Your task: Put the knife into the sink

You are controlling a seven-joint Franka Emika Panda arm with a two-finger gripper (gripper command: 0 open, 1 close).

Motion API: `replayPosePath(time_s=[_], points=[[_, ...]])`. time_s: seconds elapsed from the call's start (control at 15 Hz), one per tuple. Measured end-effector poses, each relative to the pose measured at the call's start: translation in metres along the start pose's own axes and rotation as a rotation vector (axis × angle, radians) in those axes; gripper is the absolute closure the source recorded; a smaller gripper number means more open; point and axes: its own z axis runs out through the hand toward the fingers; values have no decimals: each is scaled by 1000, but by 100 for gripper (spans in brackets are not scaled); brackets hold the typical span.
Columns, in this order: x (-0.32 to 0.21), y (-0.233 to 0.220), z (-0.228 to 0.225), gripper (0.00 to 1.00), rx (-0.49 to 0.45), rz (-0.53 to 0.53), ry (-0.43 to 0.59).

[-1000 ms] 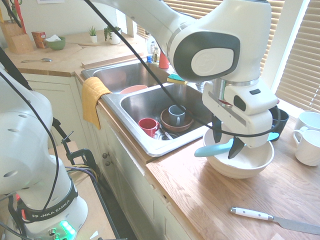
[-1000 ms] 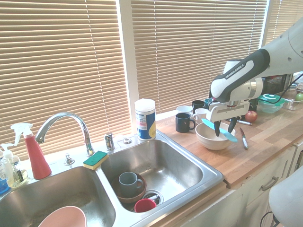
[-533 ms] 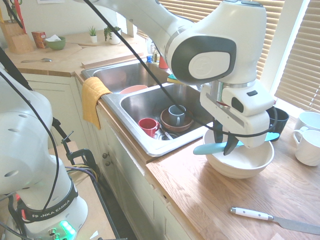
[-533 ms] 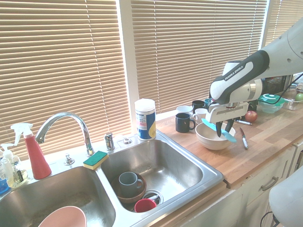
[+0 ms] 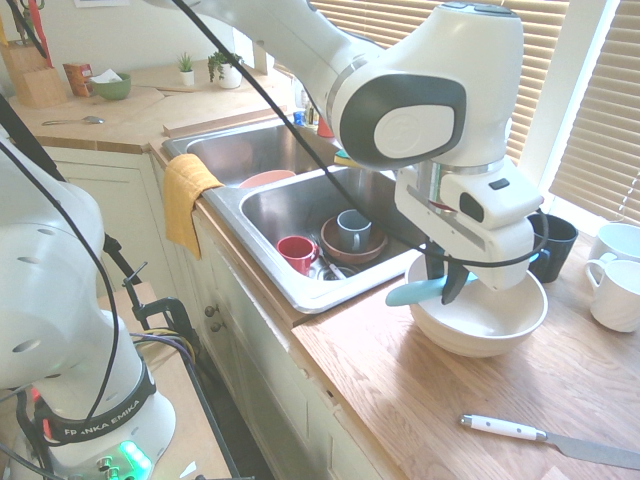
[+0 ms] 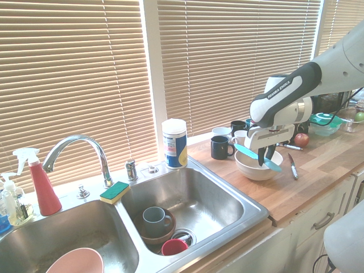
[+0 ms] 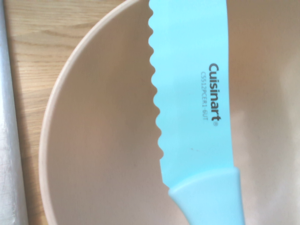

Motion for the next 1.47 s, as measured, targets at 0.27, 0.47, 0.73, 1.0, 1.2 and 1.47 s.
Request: replayPosePath(time_s=[0.27, 0.47, 0.73, 1.0, 1.2, 1.47], points=[[5, -10, -33, 100, 38, -4, 32], [-13, -29, -67, 100, 66, -50, 48], [-89, -97, -89, 100, 67, -174, 70], [-167, -152, -67, 100, 44, -257, 67], [-195, -166, -25, 100, 27, -324, 55], [-206, -174, 37, 100, 13, -408, 7]])
